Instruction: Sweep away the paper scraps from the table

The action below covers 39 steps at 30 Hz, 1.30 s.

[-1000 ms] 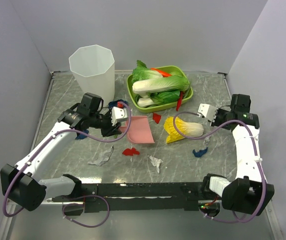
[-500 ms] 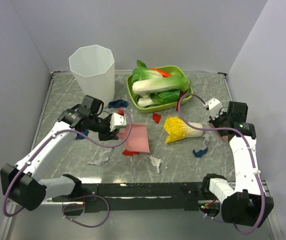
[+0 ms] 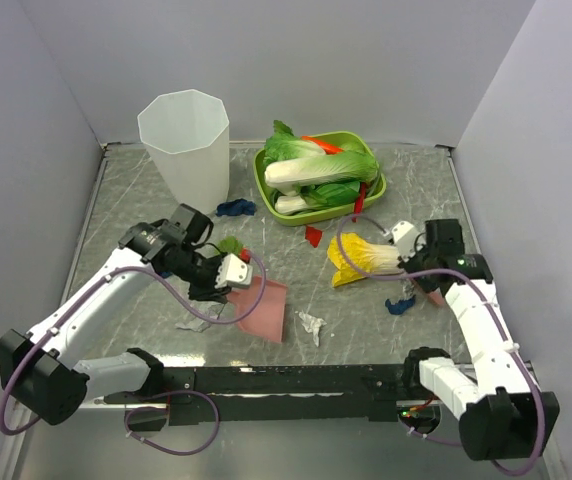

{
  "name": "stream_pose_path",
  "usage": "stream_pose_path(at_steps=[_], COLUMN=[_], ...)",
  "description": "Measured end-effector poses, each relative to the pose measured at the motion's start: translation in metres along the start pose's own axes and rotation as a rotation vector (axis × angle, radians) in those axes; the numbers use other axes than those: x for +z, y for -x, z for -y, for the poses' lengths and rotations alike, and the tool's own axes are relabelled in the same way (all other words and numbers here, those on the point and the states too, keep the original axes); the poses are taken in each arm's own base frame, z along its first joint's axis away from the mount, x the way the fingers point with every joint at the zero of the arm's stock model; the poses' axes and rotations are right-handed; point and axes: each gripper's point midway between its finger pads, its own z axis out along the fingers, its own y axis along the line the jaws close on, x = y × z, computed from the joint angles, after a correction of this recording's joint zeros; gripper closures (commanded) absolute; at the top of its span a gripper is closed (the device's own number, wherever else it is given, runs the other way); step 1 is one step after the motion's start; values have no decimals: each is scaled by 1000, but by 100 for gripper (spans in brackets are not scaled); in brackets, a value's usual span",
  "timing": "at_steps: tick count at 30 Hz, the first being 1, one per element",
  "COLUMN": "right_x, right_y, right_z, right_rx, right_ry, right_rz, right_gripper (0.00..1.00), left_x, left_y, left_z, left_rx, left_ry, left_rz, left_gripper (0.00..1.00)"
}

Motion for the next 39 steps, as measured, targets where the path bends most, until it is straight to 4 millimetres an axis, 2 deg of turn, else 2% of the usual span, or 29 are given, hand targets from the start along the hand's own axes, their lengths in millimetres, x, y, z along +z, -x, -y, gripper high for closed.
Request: stream_pose_path(at_steps=[5, 10, 17, 21, 26, 29, 34, 39], right_x=[-5, -15, -46, -62, -75, -78, -71, -55], right_y=[9, 15, 51, 77, 90, 86, 78, 58], right_z=[-36, -67, -105, -107, -83, -76, -72, -85], right_rx=[-110, -115, -26, 35, 147, 180, 183, 119], right_ry=[76, 182, 410, 457, 334, 280, 234, 236], right_rz=[28, 36, 94, 135, 162, 163, 130, 72], right_gripper=[100, 100, 100, 100, 100, 100, 100, 100], left_x=[15, 33, 54, 60, 61, 59, 60, 65], left_y=[0, -4, -7, -9, -7, -5, -5, -8], left_z=[11, 15, 19, 15, 10, 10, 12, 13], left_rx=[37, 51, 47, 35, 25, 21, 12, -2], left_ry=[-38, -39, -24, 7, 40, 49, 42, 24], left_rz=[-25, -53, -58, -64, -69, -59, -60, -74], left_gripper=[99, 99, 99, 99, 99, 99, 99, 99])
